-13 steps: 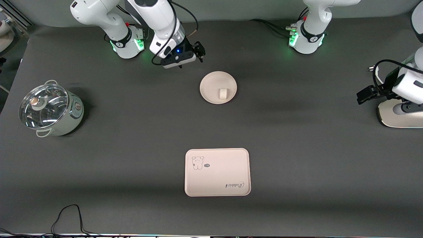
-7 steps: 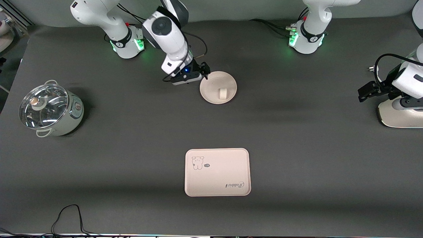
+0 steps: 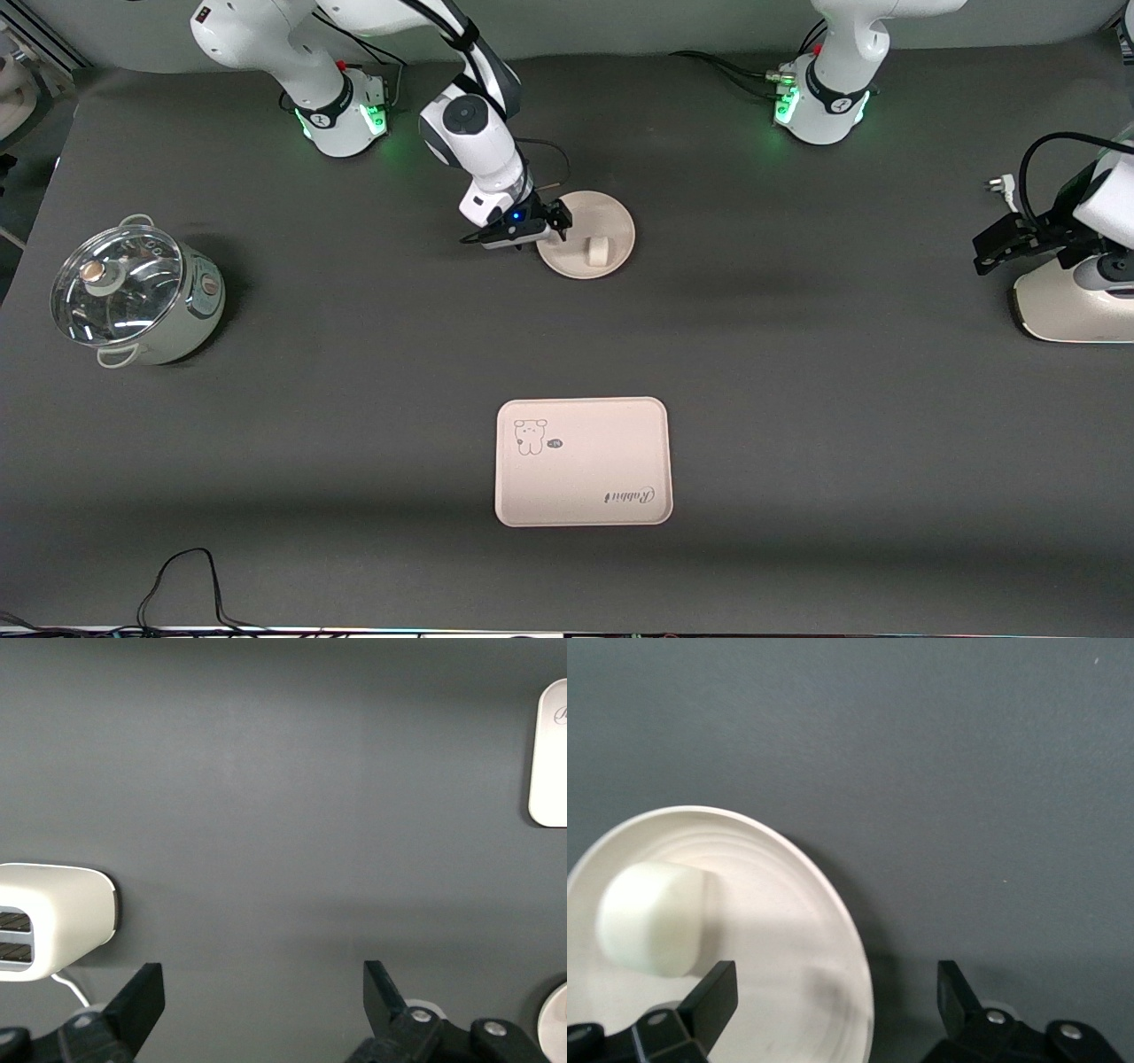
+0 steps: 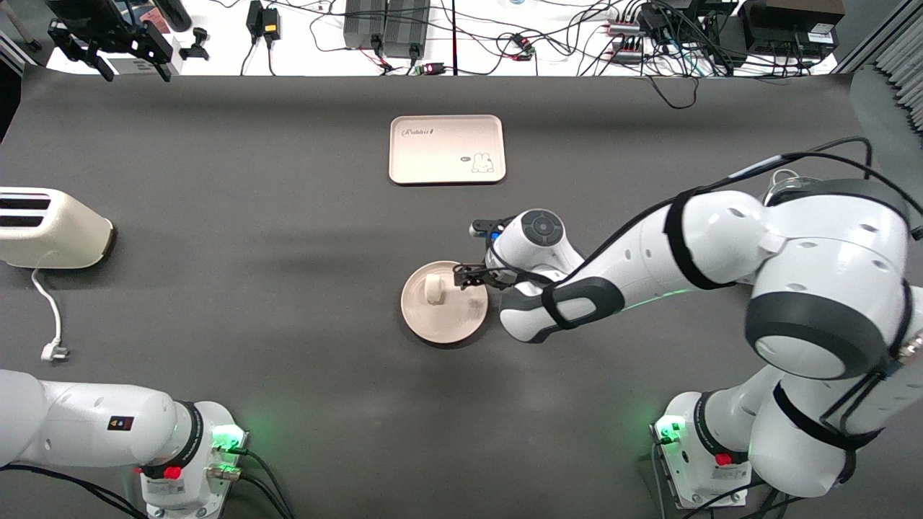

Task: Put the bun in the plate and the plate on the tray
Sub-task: 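Reach the right gripper to the plate rim and grasp it, then carry the plate with the right gripper over the rabbit tray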

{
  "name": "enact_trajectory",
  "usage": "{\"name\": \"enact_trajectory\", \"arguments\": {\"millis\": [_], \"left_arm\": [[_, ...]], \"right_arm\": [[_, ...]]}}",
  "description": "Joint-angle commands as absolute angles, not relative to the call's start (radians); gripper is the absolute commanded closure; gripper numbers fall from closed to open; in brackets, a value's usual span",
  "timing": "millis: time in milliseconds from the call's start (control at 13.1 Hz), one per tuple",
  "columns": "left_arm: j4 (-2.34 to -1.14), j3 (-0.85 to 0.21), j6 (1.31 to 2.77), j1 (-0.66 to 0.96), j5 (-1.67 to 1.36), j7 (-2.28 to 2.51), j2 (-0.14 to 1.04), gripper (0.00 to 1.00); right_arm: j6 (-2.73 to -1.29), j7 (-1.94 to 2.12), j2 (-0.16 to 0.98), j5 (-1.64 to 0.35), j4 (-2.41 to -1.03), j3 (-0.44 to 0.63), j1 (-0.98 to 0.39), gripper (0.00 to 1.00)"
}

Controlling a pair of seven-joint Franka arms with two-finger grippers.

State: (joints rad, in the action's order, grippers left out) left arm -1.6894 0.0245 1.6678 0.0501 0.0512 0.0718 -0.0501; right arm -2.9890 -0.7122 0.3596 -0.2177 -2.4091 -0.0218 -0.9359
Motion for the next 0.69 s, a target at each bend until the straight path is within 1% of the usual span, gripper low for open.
{"name": "enact_trajectory", "arguments": {"millis": [0, 153, 230, 383, 536, 613], "left_arm": [[-1.591, 0.023, 1.557, 0.044, 0.043, 0.052, -0.041, 0.00], [-1.571, 0.021, 1.551, 0.054, 0.051, 0.066, -0.040, 0.00], [-1.572, 0.021, 1.563, 0.048, 0.051, 0.063, -0.040, 0.00], [-1.560, 0.023, 1.563, 0.046, 0.051, 0.058, -0.022, 0.00], [-1.554, 0.028, 1.549, 0.043, 0.051, 0.049, -0.021, 0.00], [-1.551, 0.029, 1.551, 0.043, 0.051, 0.049, -0.021, 0.00]], "right_arm": [[-3.008, -0.729, 0.370, -0.244, -2.401, -0.020, -0.951, 0.00], [-3.007, -0.727, 0.370, -0.244, -2.401, -0.020, -0.956, 0.00], [-3.005, -0.727, 0.370, -0.244, -2.401, -0.018, -0.954, 0.09], [-3.001, -0.726, 0.367, -0.244, -2.399, -0.018, -0.954, 0.36], [-2.994, -0.726, 0.359, -0.244, -2.399, -0.018, -0.954, 0.70], [-2.994, -0.726, 0.359, -0.244, -2.399, -0.018, -0.953, 0.79]]}}
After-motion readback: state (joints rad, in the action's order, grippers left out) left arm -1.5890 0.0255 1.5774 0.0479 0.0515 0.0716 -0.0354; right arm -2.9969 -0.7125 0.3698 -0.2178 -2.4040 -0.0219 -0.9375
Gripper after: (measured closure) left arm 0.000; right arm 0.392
